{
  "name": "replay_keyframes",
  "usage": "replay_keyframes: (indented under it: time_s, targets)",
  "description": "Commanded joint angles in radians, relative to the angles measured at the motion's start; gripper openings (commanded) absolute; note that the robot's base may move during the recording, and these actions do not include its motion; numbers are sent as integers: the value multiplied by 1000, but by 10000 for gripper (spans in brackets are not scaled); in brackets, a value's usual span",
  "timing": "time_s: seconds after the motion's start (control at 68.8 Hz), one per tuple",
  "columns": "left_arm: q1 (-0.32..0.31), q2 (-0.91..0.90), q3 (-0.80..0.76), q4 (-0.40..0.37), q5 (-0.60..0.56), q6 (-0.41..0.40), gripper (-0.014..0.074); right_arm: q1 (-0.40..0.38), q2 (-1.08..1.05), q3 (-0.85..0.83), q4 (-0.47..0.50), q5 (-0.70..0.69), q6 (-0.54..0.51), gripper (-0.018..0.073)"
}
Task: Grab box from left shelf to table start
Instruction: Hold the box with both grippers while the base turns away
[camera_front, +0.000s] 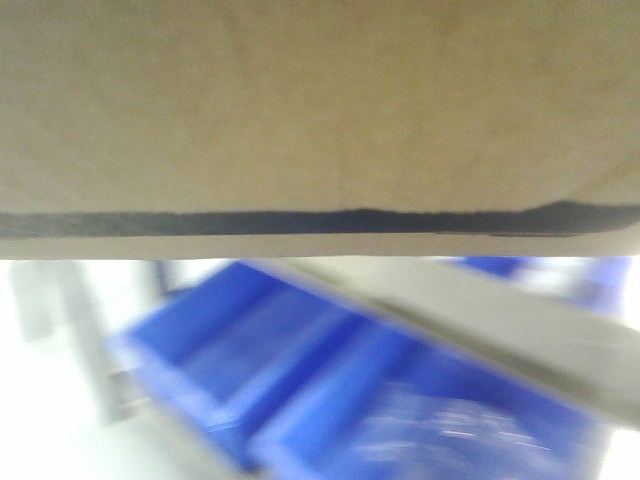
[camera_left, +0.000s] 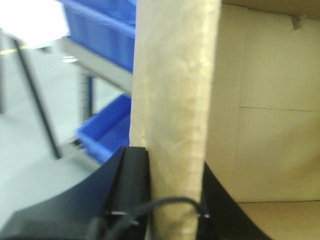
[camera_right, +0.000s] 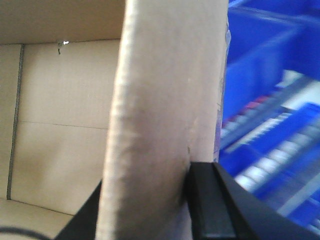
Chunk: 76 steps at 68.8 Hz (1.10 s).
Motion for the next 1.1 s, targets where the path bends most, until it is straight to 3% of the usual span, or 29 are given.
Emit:
replay_keyframes:
  time_s: [0.0, 1.09]
  targets:
    - [-7, 8, -37, 2, -203, -32, -93, -4, 20, -28, -49, -158, -2, 58]
    - [-7, 8, -37, 2, -203, -32, -93, -4, 20, -28, -49, -158, -2, 58]
